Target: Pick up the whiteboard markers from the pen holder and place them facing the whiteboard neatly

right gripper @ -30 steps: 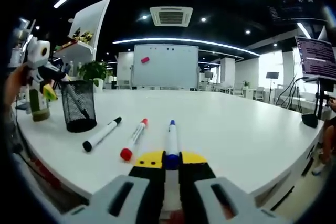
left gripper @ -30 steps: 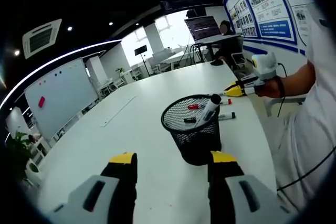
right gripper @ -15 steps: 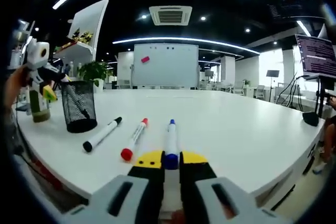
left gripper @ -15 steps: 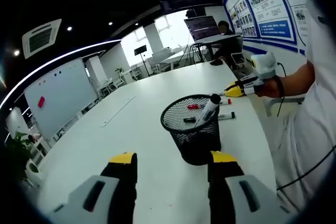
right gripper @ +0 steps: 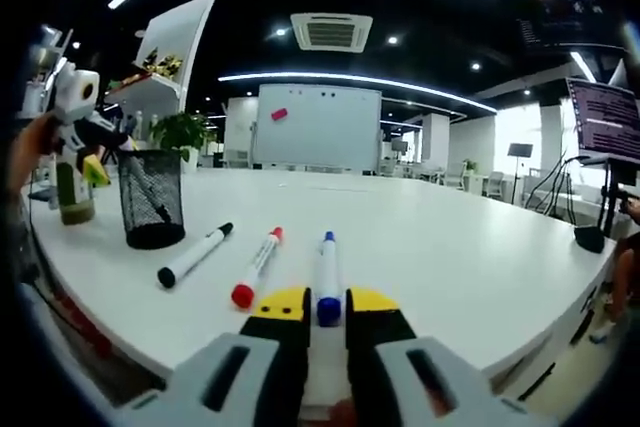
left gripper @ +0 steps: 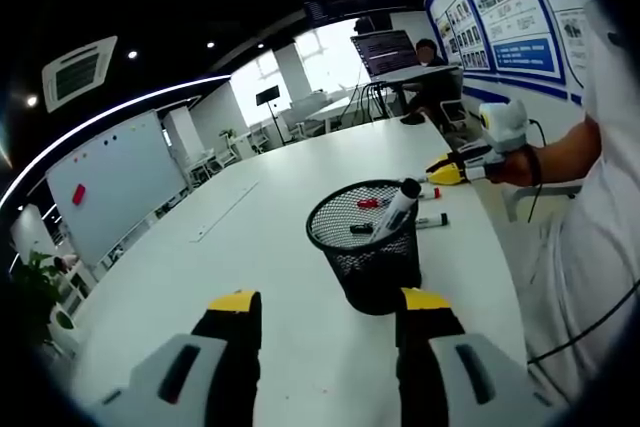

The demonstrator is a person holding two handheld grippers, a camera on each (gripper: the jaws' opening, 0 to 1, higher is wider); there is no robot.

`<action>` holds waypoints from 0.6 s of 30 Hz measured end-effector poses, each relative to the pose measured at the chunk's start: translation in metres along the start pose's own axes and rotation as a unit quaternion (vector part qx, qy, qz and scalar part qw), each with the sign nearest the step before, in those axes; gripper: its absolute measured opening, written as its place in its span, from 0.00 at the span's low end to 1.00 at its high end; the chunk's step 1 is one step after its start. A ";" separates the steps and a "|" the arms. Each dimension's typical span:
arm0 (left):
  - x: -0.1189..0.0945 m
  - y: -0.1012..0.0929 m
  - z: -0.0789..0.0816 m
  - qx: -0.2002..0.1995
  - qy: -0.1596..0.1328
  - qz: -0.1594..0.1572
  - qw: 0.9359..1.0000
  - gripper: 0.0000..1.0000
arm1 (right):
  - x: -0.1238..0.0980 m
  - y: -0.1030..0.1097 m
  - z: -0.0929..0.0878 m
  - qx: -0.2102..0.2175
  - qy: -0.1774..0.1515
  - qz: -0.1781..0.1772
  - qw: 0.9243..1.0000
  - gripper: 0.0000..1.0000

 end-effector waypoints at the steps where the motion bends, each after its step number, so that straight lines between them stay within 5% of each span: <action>1: 0.000 0.000 0.000 0.000 0.000 0.000 1.000 0.55 | 0.000 0.000 0.000 -0.001 0.000 -0.001 1.000 0.14; 18: 0.001 0.003 -0.001 0.000 0.000 0.001 1.000 0.55 | -0.001 0.015 0.026 -0.064 -0.036 0.014 0.997 0.16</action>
Point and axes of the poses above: the point that each gripper's makers call its tool centre point, and the gripper's own axes: x roughly forward along the fingers, y roughly to its left, z roughly out of its top, the point moved 4 cm from there along -x, roughly backward along the fingers, and after that the axes turned 15 degrees about z, right-handed, at the moved point
